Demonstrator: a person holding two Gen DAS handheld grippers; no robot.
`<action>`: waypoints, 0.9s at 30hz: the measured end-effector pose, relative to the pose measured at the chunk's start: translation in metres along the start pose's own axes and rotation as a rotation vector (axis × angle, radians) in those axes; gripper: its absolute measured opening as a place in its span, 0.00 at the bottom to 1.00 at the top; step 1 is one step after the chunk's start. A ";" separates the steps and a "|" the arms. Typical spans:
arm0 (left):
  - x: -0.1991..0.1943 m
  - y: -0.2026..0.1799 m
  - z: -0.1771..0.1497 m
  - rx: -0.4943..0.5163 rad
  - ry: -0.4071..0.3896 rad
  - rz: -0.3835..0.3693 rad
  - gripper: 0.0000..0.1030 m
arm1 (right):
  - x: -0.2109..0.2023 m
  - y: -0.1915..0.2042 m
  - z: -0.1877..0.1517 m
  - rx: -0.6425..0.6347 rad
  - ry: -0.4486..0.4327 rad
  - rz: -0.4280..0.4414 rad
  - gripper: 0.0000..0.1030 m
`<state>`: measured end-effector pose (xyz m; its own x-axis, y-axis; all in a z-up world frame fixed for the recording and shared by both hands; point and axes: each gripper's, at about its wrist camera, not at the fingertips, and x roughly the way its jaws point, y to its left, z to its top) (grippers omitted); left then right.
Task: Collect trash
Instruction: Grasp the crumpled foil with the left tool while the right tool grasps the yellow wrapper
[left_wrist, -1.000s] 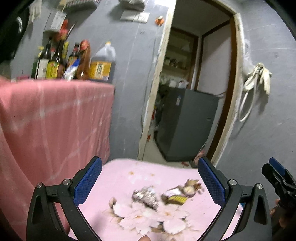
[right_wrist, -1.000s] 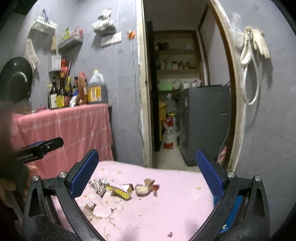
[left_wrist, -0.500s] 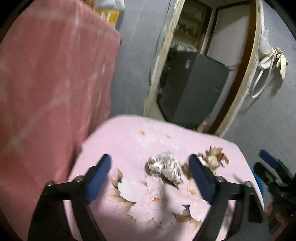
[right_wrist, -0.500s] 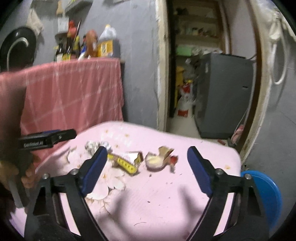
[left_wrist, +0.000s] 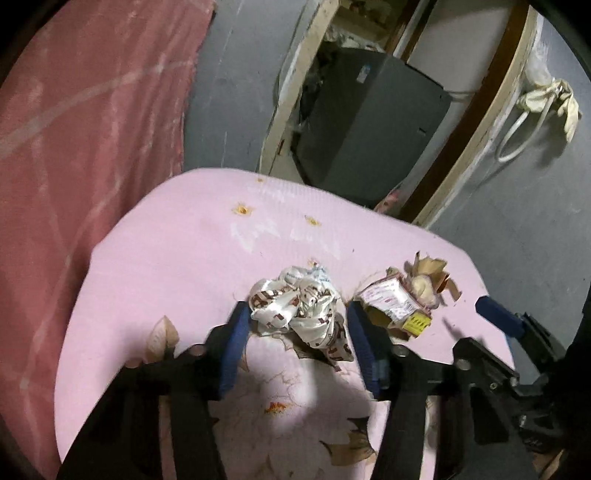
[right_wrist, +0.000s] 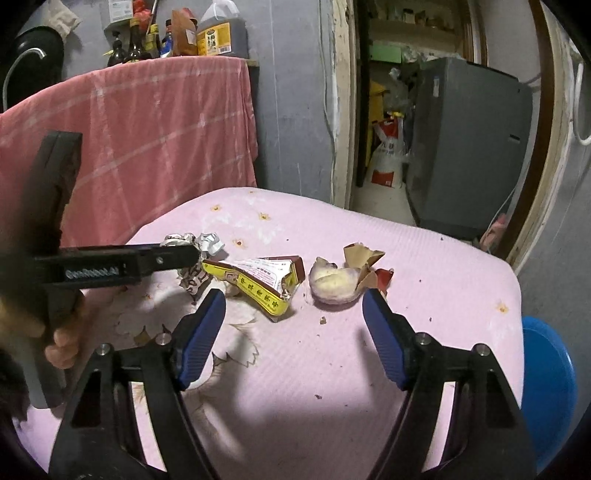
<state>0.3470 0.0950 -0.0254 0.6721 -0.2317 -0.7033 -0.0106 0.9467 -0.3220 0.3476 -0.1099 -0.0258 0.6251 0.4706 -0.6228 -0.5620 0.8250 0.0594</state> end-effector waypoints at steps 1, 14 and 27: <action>0.001 0.001 -0.001 0.000 0.004 0.002 0.36 | 0.002 -0.001 0.000 0.002 0.010 0.003 0.73; -0.010 0.023 0.002 -0.059 -0.029 -0.037 0.22 | 0.030 0.025 0.012 -0.095 0.107 -0.015 0.70; -0.029 0.036 0.000 -0.084 -0.037 -0.099 0.20 | 0.051 0.038 0.023 -0.187 0.148 -0.048 0.37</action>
<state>0.3270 0.1361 -0.0168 0.6998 -0.3128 -0.6422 -0.0043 0.8972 -0.4416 0.3710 -0.0474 -0.0373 0.5748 0.3700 -0.7299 -0.6327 0.7666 -0.1097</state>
